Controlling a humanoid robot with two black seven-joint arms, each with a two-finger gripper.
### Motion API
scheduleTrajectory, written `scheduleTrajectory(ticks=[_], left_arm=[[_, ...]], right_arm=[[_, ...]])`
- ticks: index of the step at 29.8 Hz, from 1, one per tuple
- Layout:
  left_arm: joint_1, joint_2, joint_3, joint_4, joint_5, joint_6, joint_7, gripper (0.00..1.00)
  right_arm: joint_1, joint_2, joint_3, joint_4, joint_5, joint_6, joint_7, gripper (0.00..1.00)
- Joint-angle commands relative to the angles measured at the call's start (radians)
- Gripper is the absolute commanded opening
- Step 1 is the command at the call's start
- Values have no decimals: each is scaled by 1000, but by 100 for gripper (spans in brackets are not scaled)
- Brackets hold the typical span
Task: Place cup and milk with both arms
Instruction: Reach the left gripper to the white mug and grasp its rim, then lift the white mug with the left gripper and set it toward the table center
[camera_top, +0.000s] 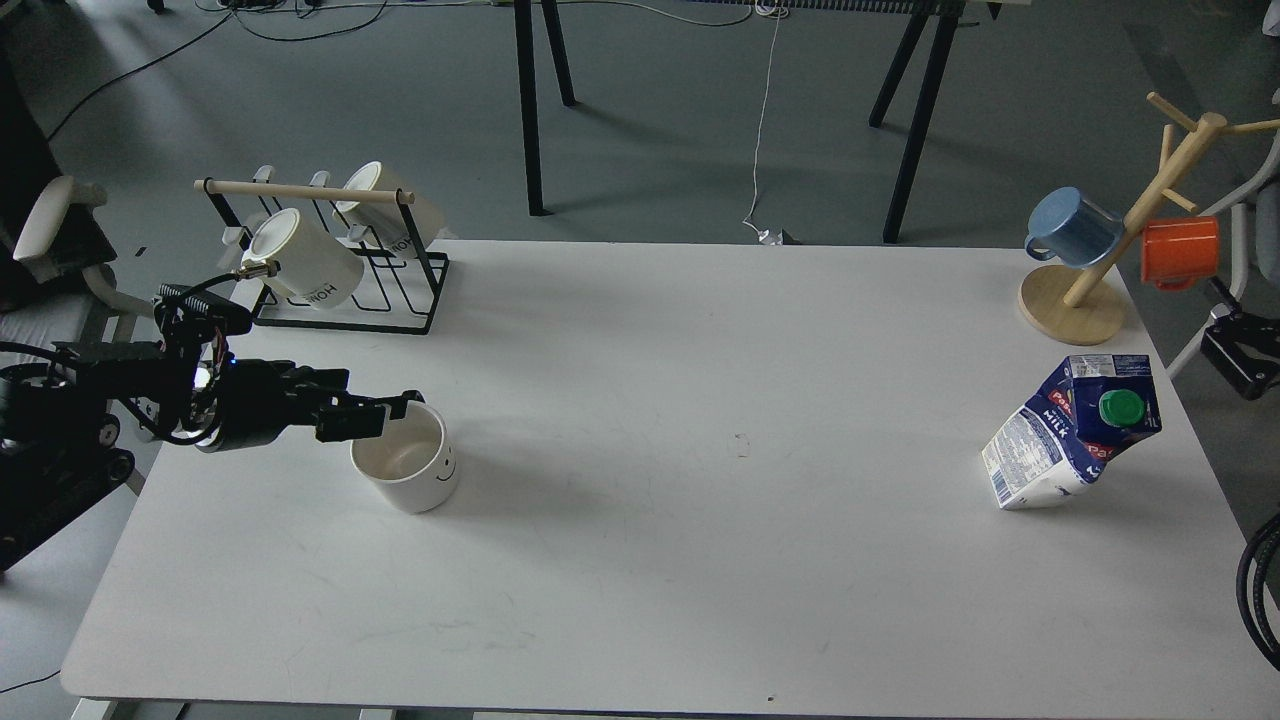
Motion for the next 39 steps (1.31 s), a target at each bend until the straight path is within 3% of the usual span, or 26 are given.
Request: scheduleTrajectory(ticks=[1,10,14,24,26,28,32,39], left_arm=[[11,-16,1,4,15,0,0,96],[28,-57,1,78,47,52,0,94],[33,-65,2,80,52,51,0,87],[60,-68,2,84,119,93,0,46],[62,-68,2,84,119,103,0,33],[66,-69,2,92,118,122,0,8],[73,-68,4,109,119,178,0,0],[65,-63,1,86,118,172,0,0]], right_arm=[[0,1,-1,-1,1,0,0,98],[0,1,0,-1,1,0,0,98],[0,0,0,-1,0,0,0,98],[-2,0,2,-13,1,0,0,98],[-3,0,0,-13,1,0,0,98],[-3,0,0,-13,1,0,0,98],[-3,0,0,-13,1,0,0,98],[-3,0,2,-13,0,0,0,98]])
